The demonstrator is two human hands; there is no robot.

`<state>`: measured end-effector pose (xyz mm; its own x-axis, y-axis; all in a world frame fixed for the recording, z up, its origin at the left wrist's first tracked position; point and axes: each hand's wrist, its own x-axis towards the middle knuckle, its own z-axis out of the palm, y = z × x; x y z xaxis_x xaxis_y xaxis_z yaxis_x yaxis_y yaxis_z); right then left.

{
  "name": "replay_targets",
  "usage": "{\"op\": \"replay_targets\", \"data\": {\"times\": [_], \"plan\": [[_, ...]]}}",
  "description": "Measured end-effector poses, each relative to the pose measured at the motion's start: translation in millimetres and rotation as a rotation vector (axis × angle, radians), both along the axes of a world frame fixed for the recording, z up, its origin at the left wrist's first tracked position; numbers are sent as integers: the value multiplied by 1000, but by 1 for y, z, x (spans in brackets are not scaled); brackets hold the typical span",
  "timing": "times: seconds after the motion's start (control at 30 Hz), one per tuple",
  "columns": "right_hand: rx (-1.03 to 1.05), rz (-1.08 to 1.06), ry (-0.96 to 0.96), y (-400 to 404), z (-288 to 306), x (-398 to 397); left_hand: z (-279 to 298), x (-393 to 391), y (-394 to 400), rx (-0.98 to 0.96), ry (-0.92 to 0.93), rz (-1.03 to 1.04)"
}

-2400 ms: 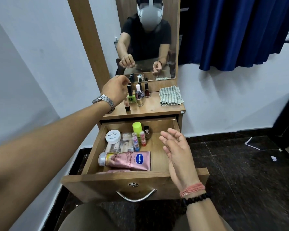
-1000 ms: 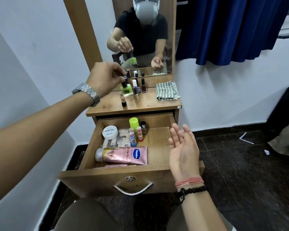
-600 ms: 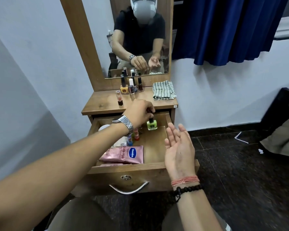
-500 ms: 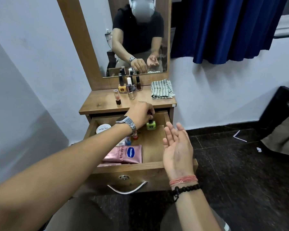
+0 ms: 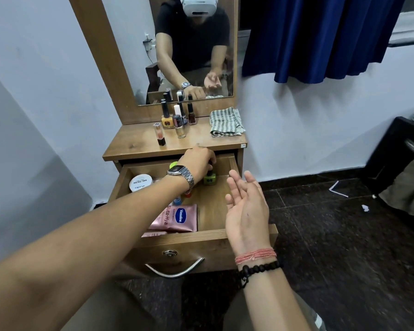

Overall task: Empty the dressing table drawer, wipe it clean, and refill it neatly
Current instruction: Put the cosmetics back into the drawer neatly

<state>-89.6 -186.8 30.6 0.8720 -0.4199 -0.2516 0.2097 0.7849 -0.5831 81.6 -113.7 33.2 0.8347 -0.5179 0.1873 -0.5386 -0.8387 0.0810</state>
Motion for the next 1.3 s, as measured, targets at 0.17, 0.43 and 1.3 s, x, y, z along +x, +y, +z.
{"op": "replay_targets", "data": {"times": [0.17,0.43,1.3], "plan": [[-8,10,1,0,0,-1,-2,2,5,21,11,14],[-10,23,3,0,1,-3,-5,2,10,53,-54,-6],[-13,35,15,-2,-1,1,116,96,78,-64,-240,157]]}}
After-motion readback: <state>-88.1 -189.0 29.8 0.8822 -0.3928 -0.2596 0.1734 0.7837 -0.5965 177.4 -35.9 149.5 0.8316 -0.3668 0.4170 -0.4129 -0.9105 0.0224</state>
